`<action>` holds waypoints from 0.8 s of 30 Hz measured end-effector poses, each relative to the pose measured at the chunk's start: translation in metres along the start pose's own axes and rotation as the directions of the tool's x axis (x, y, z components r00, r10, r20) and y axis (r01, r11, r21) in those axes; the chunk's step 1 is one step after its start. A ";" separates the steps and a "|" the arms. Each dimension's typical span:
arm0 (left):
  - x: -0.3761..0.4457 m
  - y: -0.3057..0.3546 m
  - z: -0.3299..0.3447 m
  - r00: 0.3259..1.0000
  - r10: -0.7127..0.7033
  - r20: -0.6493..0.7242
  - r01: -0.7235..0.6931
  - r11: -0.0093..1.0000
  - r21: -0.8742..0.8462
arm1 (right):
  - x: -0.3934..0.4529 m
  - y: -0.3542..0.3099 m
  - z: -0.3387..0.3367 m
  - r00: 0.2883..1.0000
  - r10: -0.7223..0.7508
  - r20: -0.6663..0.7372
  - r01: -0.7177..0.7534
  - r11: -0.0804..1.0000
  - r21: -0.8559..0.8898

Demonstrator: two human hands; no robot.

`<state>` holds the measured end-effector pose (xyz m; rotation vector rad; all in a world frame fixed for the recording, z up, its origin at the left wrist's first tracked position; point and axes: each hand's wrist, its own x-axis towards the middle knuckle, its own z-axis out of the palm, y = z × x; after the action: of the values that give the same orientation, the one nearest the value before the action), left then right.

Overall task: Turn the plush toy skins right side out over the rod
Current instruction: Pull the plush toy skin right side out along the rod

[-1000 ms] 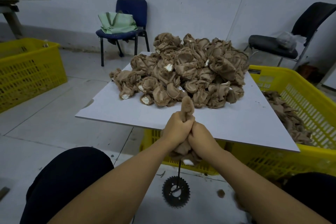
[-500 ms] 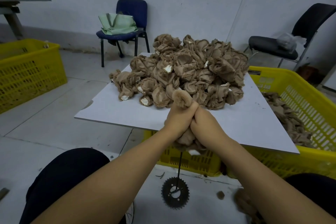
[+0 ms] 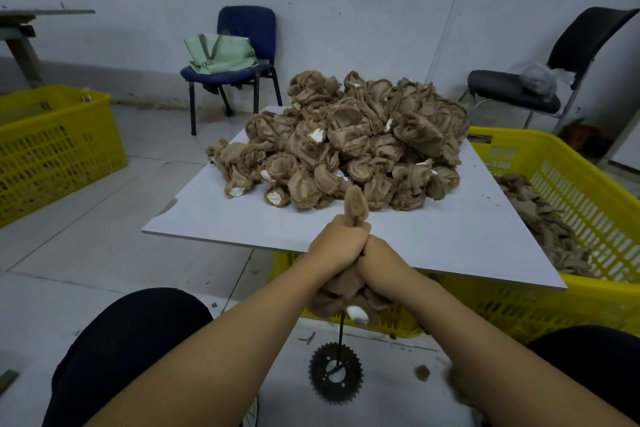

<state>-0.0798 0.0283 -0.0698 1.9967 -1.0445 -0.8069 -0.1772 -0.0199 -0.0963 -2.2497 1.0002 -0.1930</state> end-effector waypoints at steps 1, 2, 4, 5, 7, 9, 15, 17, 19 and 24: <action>0.000 0.005 -0.004 0.999 0.049 -0.023 -0.049 0.999 0.014 | 0.000 -0.003 -0.002 1.000 -0.021 0.003 0.021 1.000 0.005; -0.001 0.011 -0.007 0.991 0.114 -0.071 -0.113 0.994 0.005 | -0.001 -0.006 -0.005 0.999 -0.047 0.003 0.047 0.999 0.001; -0.005 0.021 -0.008 0.957 0.212 -0.195 -0.243 0.958 -0.151 | -0.004 -0.011 -0.010 0.997 -0.075 -0.010 0.075 0.997 -0.028; -0.008 0.025 -0.006 0.946 0.216 -0.243 -0.278 0.925 -0.260 | -0.007 -0.014 -0.011 0.997 -0.075 -0.010 0.075 0.996 -0.053; -0.011 0.030 -0.003 0.941 0.175 -0.291 -0.291 0.857 -0.424 | -0.011 -0.025 -0.013 0.996 -0.064 0.055 0.071 0.988 -0.138; -0.008 0.029 -0.005 0.936 0.170 -0.308 -0.314 0.800 -0.511 | -0.014 -0.033 -0.013 0.994 -0.061 0.096 0.081 0.973 -0.217; -0.005 0.033 -0.015 0.924 0.339 -0.176 -0.372 0.690 -0.621 | -0.027 -0.044 -0.029 0.998 -0.062 -0.009 0.055 0.939 -0.339; -0.004 0.037 -0.018 0.916 0.372 -0.149 -0.374 0.661 -0.651 | -0.029 -0.046 -0.034 0.998 -0.067 -0.021 0.055 0.931 -0.362; -0.004 0.043 -0.022 0.913 0.390 -0.122 -0.364 0.641 -0.675 | -0.031 -0.049 -0.039 0.995 -0.089 -0.039 0.068 0.926 -0.372; -0.006 0.051 -0.031 0.958 0.282 0.054 -0.162 0.686 -0.710 | -0.036 -0.055 -0.037 0.988 -0.130 -0.079 0.073 0.861 -0.503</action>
<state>-0.0788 0.0228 -0.0105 1.1391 -0.8611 -1.0473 -0.1826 0.0137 -0.0285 -2.7955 1.0829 -0.1115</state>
